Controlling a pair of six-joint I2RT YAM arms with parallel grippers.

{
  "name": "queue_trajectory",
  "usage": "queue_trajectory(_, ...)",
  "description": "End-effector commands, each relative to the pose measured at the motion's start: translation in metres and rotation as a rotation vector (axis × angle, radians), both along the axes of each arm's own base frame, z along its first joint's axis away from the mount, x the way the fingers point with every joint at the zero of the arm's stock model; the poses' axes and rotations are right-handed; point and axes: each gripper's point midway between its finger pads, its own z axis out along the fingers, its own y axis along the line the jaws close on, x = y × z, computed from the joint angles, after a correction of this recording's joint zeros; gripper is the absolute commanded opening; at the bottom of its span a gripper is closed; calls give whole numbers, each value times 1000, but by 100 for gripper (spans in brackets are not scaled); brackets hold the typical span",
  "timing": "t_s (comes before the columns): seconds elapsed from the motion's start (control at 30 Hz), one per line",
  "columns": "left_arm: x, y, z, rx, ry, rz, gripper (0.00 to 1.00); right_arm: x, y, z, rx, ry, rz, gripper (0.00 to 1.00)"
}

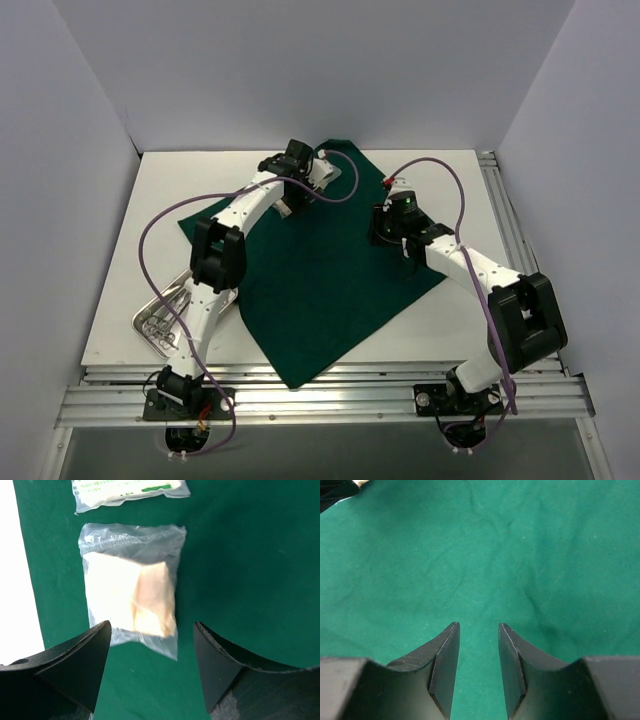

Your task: Prepare the surgical pack

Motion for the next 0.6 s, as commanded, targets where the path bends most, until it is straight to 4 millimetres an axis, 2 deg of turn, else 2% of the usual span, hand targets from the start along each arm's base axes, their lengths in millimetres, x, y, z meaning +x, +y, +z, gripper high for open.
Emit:
queue_trajectory(0.0,14,6,6,44,-47,17,75,0,-4,9,8,-28,-4,33)
queue_trajectory(0.03,15,9,-2,68,-43,27,74,0,-3,8,8,-27,-3,33)
queue_trajectory(0.13,16,12,-8,63,-35,33,65,2,-3,9,13,-29,-2,33)
queue_trajectory(0.27,16,12,-14,58,-32,38,49,3,-3,11,10,-31,-1,33)
queue_trajectory(0.3,15,12,-13,53,-32,39,40,3,-3,11,10,-31,-1,33)
queue_trajectory(0.37,13,11,-12,49,-28,34,32,3,-3,14,13,-36,-1,33)
queue_trajectory(0.4,12,10,-10,50,-33,29,23,3,-3,15,13,-40,-2,33)
queue_trajectory(0.47,15,9,2,48,-70,27,14,2,-3,16,13,-40,-2,33)
queue_trajectory(0.5,12,8,2,52,-71,21,5,2,-3,15,12,-38,-2,33)
queue_trajectory(0.53,15,7,15,41,-102,22,3,2,-3,15,12,-37,-2,33)
queue_trajectory(0.57,16,7,18,41,-110,22,2,1,-3,15,12,-35,-3,33)
